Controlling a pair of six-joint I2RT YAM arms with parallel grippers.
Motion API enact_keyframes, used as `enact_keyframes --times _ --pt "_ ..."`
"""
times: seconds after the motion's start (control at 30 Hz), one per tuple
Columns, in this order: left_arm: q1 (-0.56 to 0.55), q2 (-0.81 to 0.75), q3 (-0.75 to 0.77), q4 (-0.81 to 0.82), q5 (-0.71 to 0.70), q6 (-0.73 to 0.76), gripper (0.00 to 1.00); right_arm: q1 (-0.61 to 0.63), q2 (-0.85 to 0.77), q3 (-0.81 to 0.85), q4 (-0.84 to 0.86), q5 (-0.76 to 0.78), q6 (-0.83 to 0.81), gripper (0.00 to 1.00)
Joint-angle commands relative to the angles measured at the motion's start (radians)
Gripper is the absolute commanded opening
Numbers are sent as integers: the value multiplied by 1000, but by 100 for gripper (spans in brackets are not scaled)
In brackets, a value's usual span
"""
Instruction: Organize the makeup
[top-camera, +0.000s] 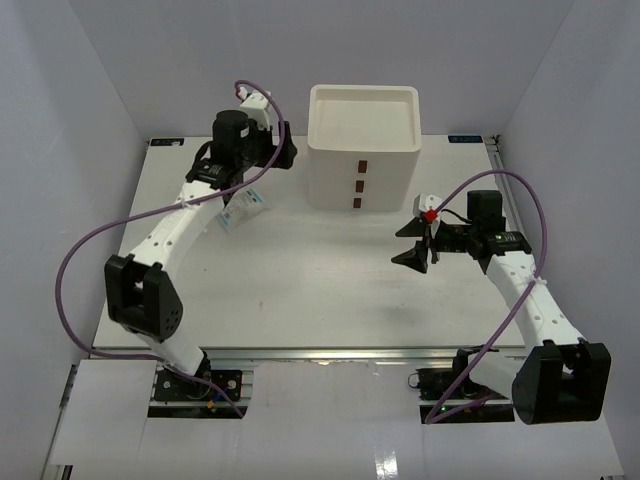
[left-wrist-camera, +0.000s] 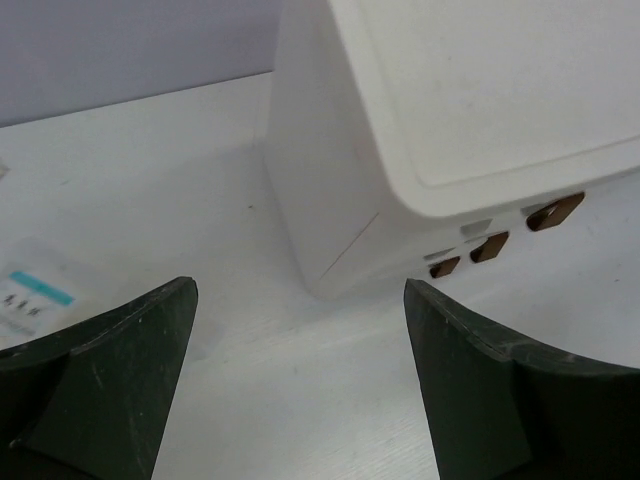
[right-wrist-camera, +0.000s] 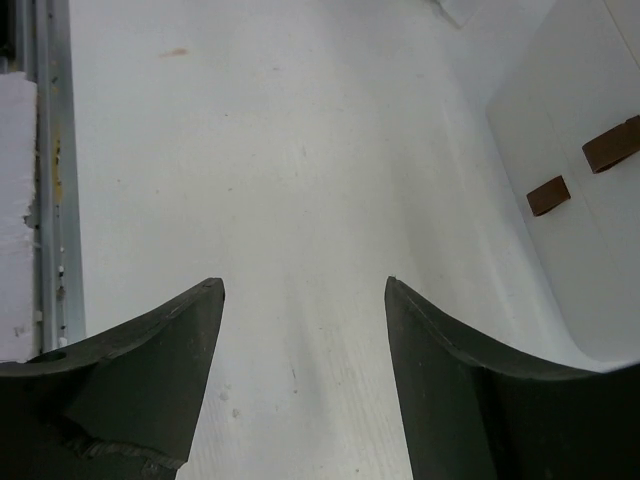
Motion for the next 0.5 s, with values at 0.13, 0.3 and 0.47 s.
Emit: enact_keyframes --times 0.13,0.3,0.47 --pt "98 -240 -434 113 -30 273 96 -75 -101 -44 -19 -168 -28 72" --pt "104 -183 -507 187 -22 410 91 -85 -95 -58 -17 -171 -32 72" --pt "104 -47 -450 195 -90 487 85 -93 -108 -66 -17 -176 -39 72"
